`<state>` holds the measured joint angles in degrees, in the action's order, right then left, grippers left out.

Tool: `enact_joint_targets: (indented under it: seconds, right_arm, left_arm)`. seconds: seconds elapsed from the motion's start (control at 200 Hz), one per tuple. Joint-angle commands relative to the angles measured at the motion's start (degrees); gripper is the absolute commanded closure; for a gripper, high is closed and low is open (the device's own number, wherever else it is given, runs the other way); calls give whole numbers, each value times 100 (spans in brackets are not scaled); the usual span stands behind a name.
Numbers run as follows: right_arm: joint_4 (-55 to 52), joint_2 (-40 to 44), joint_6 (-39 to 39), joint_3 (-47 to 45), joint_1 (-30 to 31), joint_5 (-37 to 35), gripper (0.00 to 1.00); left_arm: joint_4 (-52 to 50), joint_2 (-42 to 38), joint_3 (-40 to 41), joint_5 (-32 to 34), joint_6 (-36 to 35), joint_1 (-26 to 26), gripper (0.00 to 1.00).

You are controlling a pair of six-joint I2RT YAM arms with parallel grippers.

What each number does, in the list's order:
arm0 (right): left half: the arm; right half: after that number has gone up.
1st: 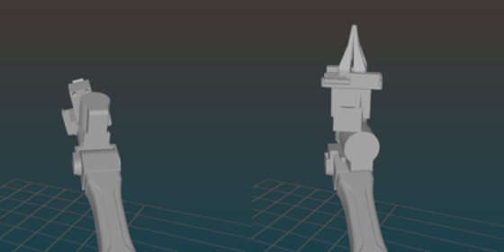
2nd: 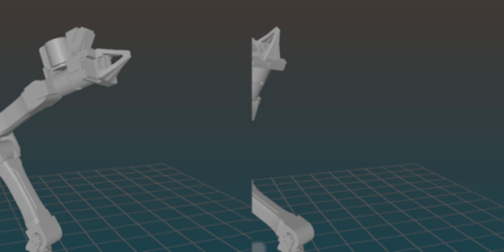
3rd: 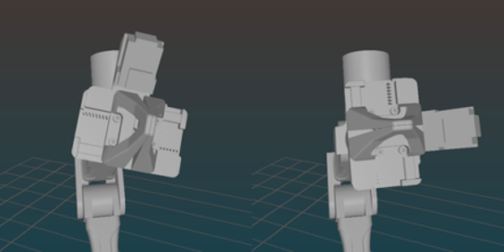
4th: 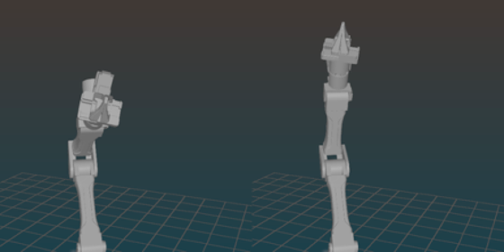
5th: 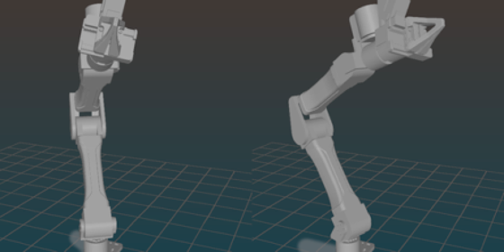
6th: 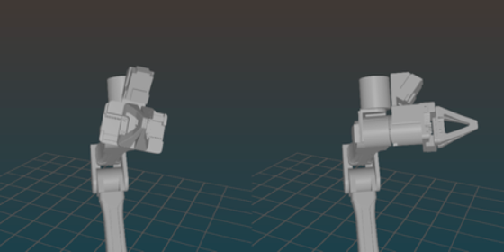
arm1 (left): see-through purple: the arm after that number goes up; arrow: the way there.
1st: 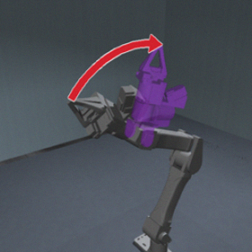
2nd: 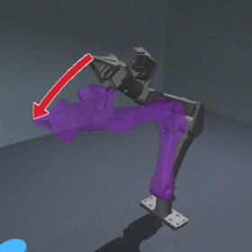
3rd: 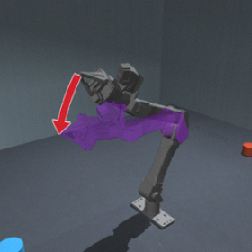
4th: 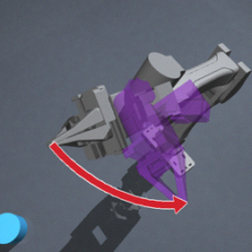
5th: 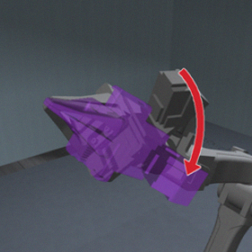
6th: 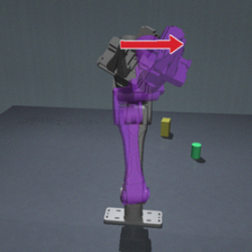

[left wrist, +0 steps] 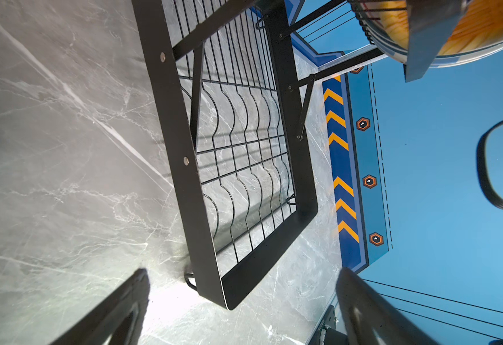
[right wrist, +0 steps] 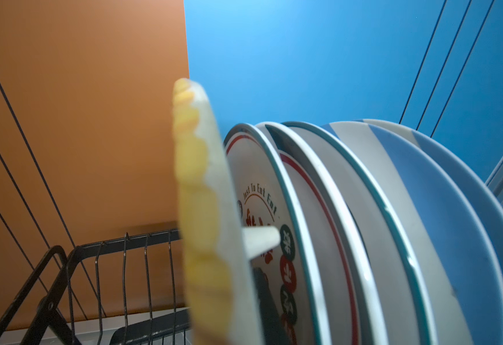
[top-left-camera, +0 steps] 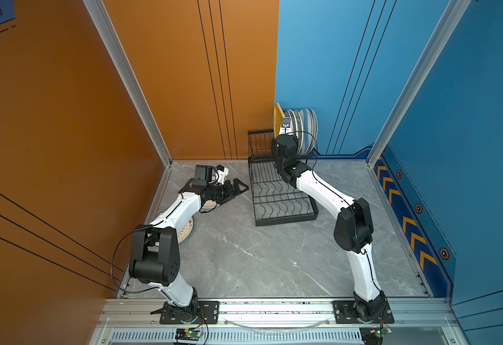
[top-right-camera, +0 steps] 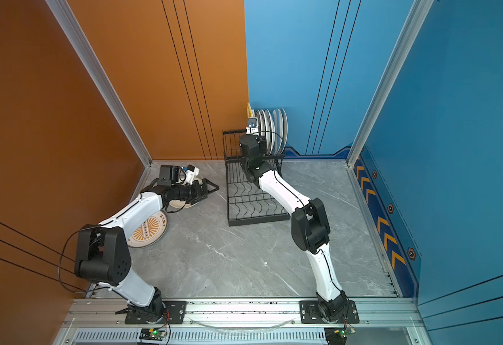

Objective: Load plates into a dish rack
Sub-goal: Place the plate on the dish rack, then move the plate at the center of the table.

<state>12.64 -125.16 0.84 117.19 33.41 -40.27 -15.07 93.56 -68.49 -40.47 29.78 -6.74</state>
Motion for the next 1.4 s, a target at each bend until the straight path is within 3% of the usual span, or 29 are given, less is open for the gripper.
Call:
enact_joint_targets:
  seconds: [0.0, 0.16, 0.44, 0.871, 1.041, 1.226, 1.396]
  right_arm:
    - [261, 168, -139, 85, -38, -3, 85]
    - [223, 270, -102, 51, -19, 53, 71]
    - [212, 597, -81, -247, 56, 79, 61]
    - [-250, 1921, -518, -1252, 183, 345, 44]
    - [-664, 2509, -903, -1923, 262, 526, 38]
    - [-1148, 3220, -1311, -2692, 385, 717, 34]
    - [-1775, 3875, -1793, -3393, 402, 992, 28]
  left_arm:
    - [-15, -113, 45, 97, -42, 12, 2]
    - [-2, -156, 89, 118, -29, -5, 2]
    - [9, -221, 89, 169, -10, -42, 2]
    - [-31, -363, 118, 493, -13, -20, 2]
    - [-379, -381, 21, 954, -202, 49, 2]
    - [-840, -138, -376, 1402, -545, 318, 2]
    - [-1373, 540, -1251, 1755, -970, 604, 0]
